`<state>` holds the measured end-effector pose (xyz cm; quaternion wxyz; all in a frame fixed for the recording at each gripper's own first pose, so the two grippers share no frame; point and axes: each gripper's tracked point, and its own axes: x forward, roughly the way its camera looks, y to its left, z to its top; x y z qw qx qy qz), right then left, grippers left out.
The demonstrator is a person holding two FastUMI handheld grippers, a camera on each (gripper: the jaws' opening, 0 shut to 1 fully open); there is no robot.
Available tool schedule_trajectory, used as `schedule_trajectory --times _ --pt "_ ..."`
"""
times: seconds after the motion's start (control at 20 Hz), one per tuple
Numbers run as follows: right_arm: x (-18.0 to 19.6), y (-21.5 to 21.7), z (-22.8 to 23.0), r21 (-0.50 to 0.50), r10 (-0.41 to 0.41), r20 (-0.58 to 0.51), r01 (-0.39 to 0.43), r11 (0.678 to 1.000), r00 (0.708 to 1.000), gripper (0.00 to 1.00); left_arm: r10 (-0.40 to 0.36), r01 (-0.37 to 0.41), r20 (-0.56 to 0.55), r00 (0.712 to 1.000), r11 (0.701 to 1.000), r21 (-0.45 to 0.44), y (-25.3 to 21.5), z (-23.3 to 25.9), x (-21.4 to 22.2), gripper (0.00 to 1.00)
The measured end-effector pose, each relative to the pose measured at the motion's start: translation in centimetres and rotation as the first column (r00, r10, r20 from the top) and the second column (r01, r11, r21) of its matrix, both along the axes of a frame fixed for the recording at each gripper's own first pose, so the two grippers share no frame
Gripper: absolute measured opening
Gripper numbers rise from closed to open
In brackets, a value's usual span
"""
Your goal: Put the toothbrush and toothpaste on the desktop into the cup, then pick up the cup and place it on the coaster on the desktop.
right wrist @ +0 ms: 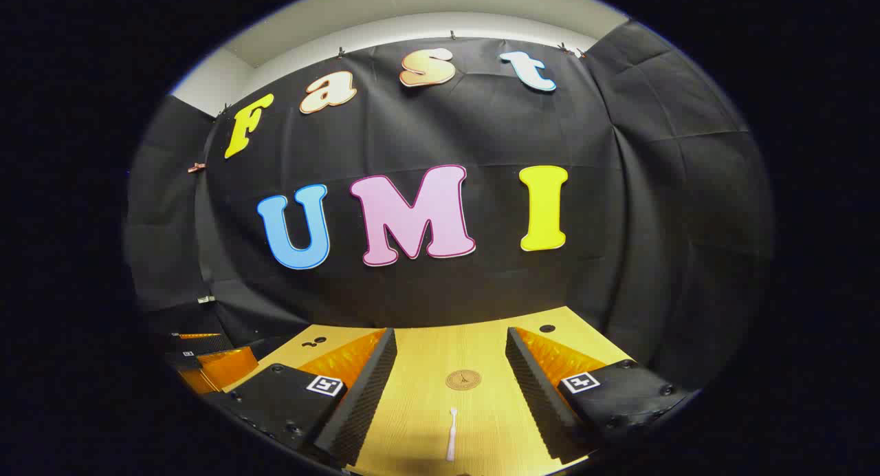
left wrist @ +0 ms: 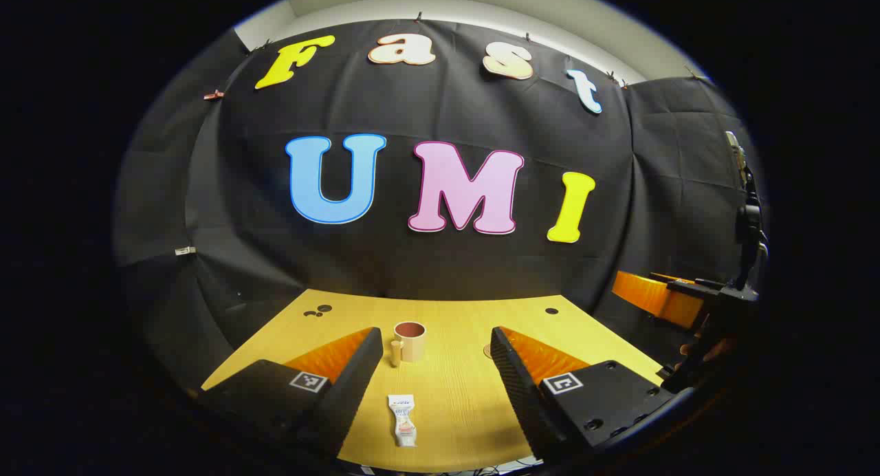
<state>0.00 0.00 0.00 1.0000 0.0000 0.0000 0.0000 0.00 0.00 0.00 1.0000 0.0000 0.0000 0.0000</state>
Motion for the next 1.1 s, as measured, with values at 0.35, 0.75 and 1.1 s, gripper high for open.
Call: schedule_trajectory --times 0.35,0.75,1.1 --pt "-0.4 0.0 0.2 -0.008 0.018 0.005 -0.018 1.000 1.000 0.98 -0.019 0.018 -0.022 1.000 0.999 -0.044 -0.6 -0.5 0.6 0.98" --pt "-0.1 0.5 0.0 -0.036 0.065 -0.005 -0.065 0.997 0.998 0.98 -0.024 0.023 -0.030 0.999 0.999 -0.039 -1.1 -0.7 1.5 0.98" --pt "1.6 0.0 -1.8 -0.043 0.062 -0.062 -0.065 0.997 0.996 0.98 -0.015 0.012 -0.080 0.997 0.999 -0.038 -1.3 -2.3 2.9 0.98"
